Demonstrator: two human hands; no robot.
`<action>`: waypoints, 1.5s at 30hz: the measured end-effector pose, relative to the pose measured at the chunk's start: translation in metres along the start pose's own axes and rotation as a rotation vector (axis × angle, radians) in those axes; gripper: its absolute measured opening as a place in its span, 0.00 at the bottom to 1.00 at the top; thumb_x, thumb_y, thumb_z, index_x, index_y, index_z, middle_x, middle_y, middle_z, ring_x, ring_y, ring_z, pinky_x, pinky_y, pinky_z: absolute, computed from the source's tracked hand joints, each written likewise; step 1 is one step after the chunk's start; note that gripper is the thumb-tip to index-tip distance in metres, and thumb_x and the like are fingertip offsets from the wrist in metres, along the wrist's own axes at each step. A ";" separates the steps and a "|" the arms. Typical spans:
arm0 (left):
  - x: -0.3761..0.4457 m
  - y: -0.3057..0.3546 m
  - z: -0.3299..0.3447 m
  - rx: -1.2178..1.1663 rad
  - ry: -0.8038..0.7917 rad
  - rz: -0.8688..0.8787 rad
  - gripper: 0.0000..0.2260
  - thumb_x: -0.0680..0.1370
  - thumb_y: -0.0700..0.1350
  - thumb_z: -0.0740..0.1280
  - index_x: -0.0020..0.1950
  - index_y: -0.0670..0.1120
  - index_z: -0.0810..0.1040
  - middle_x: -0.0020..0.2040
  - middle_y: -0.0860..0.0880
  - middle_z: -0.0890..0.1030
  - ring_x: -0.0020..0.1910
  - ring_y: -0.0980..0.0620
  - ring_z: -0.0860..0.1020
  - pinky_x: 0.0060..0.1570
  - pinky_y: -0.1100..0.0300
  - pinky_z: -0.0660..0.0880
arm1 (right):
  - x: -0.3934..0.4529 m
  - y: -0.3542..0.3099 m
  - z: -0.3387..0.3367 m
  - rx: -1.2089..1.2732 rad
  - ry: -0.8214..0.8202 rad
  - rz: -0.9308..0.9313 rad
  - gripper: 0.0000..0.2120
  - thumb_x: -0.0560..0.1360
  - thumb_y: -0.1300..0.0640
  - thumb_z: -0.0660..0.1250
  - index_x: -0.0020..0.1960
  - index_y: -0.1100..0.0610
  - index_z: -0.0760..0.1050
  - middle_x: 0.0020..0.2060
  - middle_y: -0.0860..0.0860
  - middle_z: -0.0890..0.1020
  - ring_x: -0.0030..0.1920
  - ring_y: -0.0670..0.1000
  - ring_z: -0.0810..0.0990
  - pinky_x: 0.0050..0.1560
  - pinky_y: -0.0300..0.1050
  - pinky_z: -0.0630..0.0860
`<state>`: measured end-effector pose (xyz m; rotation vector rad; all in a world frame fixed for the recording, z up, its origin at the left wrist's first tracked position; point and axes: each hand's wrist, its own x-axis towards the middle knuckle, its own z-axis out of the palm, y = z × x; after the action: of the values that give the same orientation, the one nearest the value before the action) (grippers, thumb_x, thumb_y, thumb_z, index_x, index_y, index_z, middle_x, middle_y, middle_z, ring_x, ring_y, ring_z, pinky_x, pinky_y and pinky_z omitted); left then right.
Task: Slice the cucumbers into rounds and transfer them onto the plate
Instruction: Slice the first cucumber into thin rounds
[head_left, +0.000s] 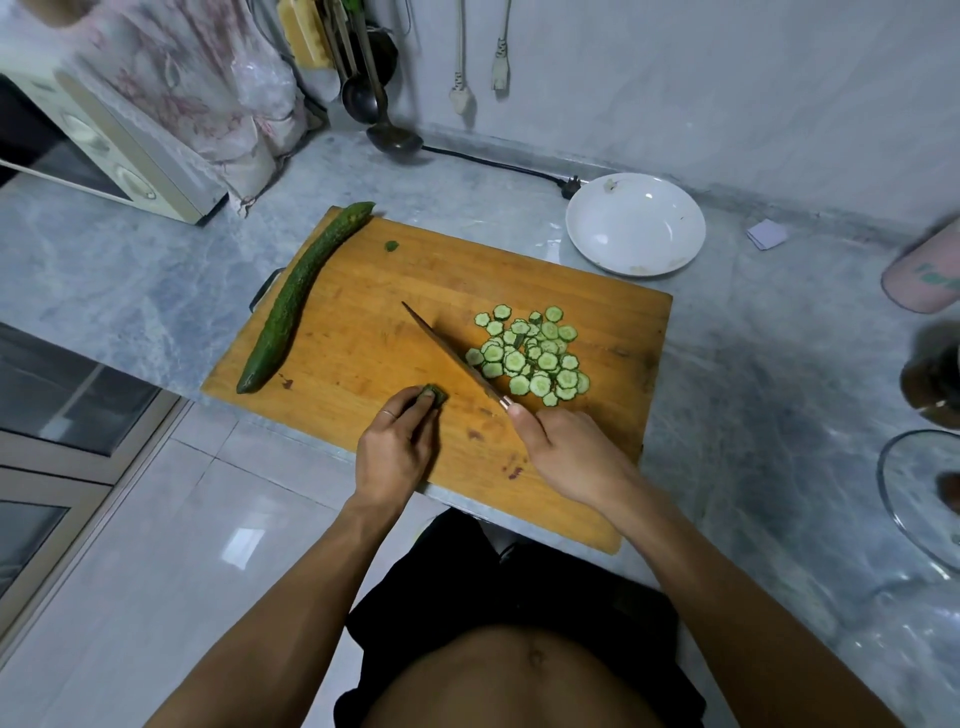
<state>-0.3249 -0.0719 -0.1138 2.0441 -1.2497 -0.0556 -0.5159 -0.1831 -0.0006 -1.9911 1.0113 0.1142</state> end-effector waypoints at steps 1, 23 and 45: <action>0.000 -0.002 0.000 0.008 -0.010 -0.005 0.13 0.77 0.45 0.67 0.58 0.42 0.83 0.59 0.47 0.82 0.50 0.48 0.81 0.43 0.56 0.80 | -0.003 0.000 0.000 -0.002 -0.006 -0.012 0.28 0.83 0.39 0.48 0.31 0.55 0.64 0.27 0.51 0.68 0.28 0.51 0.68 0.31 0.47 0.62; -0.004 0.001 0.006 0.167 -0.019 0.063 0.13 0.80 0.48 0.61 0.58 0.47 0.83 0.62 0.48 0.79 0.56 0.47 0.79 0.39 0.54 0.80 | -0.038 -0.006 0.015 -0.085 0.009 -0.057 0.26 0.82 0.37 0.48 0.35 0.53 0.67 0.33 0.52 0.74 0.36 0.52 0.75 0.34 0.48 0.68; -0.005 0.001 0.010 0.160 -0.004 0.040 0.10 0.78 0.40 0.67 0.57 0.44 0.83 0.62 0.47 0.80 0.54 0.46 0.80 0.39 0.56 0.77 | -0.005 -0.009 0.037 0.022 -0.028 0.016 0.27 0.82 0.36 0.46 0.35 0.52 0.66 0.42 0.58 0.78 0.46 0.59 0.77 0.46 0.53 0.76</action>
<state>-0.3318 -0.0740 -0.1222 2.1544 -1.3345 0.0606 -0.5025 -0.1503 -0.0153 -1.9564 1.0061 0.1388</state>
